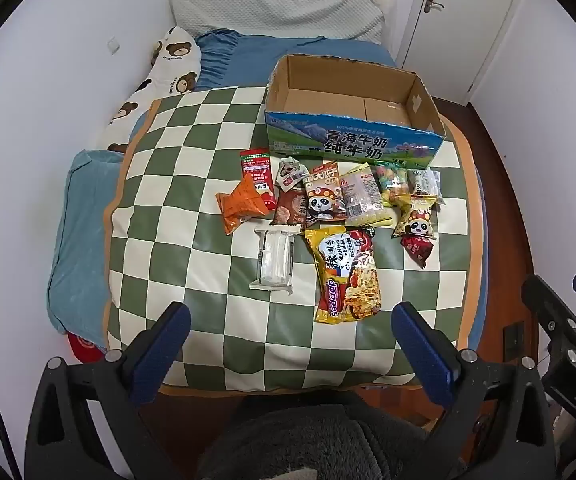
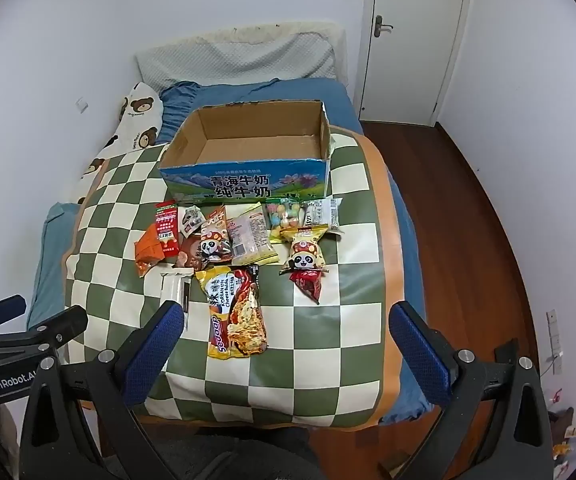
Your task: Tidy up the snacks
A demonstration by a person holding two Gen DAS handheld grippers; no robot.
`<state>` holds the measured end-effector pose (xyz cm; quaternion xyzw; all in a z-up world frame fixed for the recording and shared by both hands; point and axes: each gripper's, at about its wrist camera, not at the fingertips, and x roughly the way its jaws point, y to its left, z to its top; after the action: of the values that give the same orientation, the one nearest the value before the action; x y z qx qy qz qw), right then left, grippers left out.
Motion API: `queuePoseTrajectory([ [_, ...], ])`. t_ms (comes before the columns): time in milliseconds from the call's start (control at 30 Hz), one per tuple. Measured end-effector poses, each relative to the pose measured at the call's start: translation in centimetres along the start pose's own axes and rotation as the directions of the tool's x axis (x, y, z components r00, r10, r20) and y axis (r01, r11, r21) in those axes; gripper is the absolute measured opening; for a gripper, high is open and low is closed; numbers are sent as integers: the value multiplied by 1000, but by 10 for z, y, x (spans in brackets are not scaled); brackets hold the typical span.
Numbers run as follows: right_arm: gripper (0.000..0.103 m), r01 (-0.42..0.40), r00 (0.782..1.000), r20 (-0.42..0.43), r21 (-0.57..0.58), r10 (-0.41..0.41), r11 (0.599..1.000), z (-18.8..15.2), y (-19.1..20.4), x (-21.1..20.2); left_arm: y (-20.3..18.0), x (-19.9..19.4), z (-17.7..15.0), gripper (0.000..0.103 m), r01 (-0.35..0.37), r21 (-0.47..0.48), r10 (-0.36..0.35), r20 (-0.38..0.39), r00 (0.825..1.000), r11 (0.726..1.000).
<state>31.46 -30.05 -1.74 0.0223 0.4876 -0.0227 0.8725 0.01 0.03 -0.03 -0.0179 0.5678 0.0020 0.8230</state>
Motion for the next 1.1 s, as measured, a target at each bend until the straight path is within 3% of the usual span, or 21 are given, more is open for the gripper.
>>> queuePoseTrajectory([
  [1100,103,-40,999,-1,28,40,999,0,4,1,10,-8,4,103,-13,2,13,8,1000,1000],
])
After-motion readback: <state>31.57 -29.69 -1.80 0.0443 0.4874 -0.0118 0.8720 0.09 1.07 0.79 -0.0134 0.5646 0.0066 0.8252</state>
